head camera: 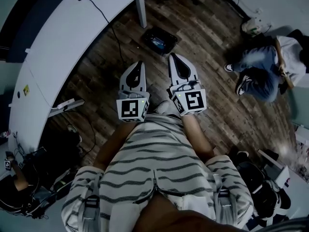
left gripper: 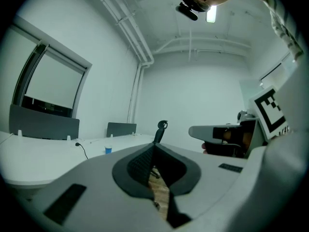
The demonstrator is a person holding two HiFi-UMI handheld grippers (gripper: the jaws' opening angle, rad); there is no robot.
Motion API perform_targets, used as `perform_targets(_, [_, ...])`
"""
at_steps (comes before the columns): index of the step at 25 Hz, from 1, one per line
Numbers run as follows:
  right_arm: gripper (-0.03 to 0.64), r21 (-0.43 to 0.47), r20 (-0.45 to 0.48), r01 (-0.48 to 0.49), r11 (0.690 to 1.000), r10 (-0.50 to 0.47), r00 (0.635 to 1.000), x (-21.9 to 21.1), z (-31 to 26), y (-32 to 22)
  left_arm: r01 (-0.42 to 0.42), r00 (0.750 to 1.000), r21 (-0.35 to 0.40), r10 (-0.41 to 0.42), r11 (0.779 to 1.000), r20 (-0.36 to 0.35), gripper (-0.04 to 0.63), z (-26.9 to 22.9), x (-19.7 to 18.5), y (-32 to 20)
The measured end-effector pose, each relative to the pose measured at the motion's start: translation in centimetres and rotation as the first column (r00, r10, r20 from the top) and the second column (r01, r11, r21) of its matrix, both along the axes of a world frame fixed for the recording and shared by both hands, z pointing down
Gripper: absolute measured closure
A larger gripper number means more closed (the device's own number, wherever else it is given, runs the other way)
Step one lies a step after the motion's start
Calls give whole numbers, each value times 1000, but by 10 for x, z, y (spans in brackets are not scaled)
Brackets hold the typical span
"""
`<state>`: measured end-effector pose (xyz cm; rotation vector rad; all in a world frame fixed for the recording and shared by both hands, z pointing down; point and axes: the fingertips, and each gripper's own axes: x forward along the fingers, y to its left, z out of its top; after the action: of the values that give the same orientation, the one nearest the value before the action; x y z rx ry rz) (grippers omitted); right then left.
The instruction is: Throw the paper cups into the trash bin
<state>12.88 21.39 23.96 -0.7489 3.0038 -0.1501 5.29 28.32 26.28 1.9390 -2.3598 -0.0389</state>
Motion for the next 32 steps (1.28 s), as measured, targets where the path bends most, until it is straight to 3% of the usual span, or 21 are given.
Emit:
perform_targets(8, [607,1,10,-4,1000,4,1000,-66,-1,-53,2,1000,6,-2,1000,4,571,-3,-67,-56])
perform_targets(21, [607,17,23,-37,999,37,999,-215,-24,-144,-37,999,28,37,999,20,571,-26,-214,-152])
perform_targets(32, [607,14,-12,-91,996,91,996,-287,-25,-187,-87,996,15,87,996,1,571,-22,-288,-202])
